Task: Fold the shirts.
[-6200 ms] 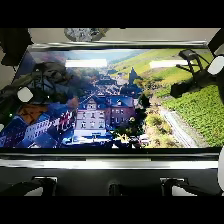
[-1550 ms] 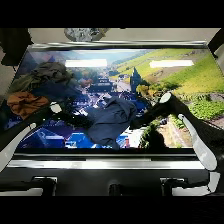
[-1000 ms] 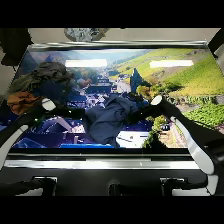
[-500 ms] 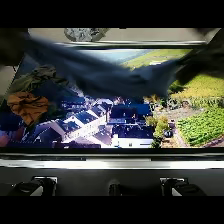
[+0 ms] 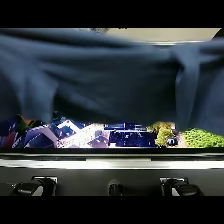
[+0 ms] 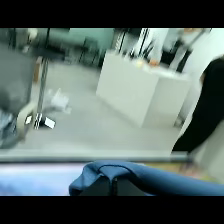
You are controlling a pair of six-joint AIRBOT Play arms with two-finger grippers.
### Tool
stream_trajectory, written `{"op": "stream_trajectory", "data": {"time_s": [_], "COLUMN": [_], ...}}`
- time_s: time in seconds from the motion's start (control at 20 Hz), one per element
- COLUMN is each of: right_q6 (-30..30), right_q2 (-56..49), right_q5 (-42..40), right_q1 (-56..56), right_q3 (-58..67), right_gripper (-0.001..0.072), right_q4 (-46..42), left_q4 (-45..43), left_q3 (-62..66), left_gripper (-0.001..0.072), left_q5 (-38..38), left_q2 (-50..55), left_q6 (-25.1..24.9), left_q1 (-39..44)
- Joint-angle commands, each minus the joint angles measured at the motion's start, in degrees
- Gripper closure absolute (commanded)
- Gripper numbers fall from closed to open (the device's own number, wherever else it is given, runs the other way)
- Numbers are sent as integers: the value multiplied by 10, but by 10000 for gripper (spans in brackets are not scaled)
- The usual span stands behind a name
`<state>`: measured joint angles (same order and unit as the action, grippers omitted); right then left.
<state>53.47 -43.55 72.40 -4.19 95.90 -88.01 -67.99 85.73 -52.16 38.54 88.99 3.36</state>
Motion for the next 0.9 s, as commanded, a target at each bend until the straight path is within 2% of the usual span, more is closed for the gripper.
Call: {"op": "stream_trajectory", "data": {"time_s": [0.0, 0.05, 0.15, 0.3, 0.4, 0.5, 0.6, 0.7, 0.75, 0.85], "right_q6": [2, -9, -19, -16, -5, 30, 62, 62, 62, 20], "right_q2": [-53, -76, -129, -240, -321, -377, -416, -435, -432, -411], "right_q5": [140, 140, 70, -153, -253, -324, -361, -367, -357, -283], "right_q1": [1, 1, 1, 1, 1, 0, 0, 1, 1, 22], "right_q3": [-57, -102, -209, -307, -308, -308, -308, -308, -306, -280], "right_gripper": [671, 671, 672, 671, 670, 671, 671, 668, 594, 241], "right_q4": [23, 38, 75, 122, 157, 198, 251, 283, 284, 271], "left_q4": [-57, -56, -56, -55, -53, -44, -38, -38, -38, -41], "left_q3": [-93, -157, -282, -414, -434, -419, -388, -355, -340, -321], "left_gripper": [681, 681, 680, 680, 679, 679, 679, 679, 679, 679], "left_q5": [-122, -121, -77, 41, 89, 106, 115, 115, 115, 114], "left_q2": [7, 7, 14, 65, 136, 209, 277, 322, 335, 337], "left_q6": [19, 19, 29, 59, 62, 62, 62, 62, 61, 53], "left_q1": [-1, -1, -1, -1, -1, -1, -1, -1, -1, -2]}}
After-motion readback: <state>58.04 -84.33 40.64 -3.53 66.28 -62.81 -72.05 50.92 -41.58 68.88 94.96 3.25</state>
